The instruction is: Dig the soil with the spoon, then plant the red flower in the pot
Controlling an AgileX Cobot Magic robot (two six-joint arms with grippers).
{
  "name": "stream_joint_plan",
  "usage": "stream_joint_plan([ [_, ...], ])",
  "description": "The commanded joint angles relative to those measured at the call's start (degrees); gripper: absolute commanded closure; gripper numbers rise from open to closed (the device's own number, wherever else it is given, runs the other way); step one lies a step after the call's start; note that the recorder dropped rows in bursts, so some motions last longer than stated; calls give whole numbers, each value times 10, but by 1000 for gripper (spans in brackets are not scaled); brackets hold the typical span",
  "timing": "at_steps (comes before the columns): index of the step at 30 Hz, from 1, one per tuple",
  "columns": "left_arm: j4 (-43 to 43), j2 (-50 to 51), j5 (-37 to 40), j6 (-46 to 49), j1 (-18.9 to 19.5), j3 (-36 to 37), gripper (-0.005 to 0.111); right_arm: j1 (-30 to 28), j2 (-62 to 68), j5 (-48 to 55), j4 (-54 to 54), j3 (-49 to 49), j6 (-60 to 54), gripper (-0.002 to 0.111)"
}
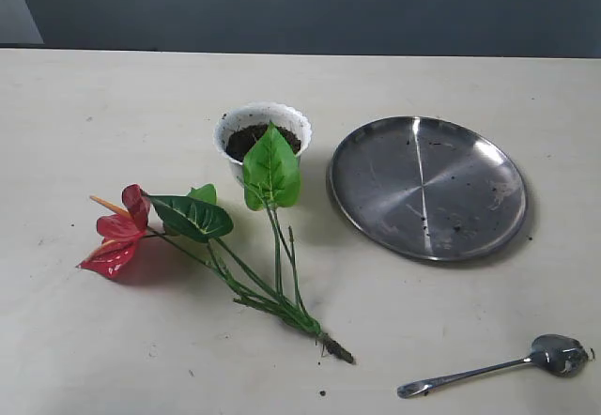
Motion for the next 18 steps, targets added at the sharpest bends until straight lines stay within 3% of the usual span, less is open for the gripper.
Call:
stream_joint_plan([
  [1, 0, 3, -8, 0, -3, -2, 105, -4, -2, -152, 206, 1, 72, 108],
  [4, 0, 3, -8, 0, -3, -2, 105, -2, -2, -198, 367, 1, 124, 108],
  [6, 0, 3, -8, 0, -3, -2, 105, -2, -2, -188, 377, -12, 124, 108],
  [14, 0, 3, -8, 0, -3, -2, 105, -2, 45, -24, 39, -168, 40, 108],
  [18, 0, 3, -8, 0, -3, -2, 105, -2, 176, 80, -81, -300, -126, 108],
])
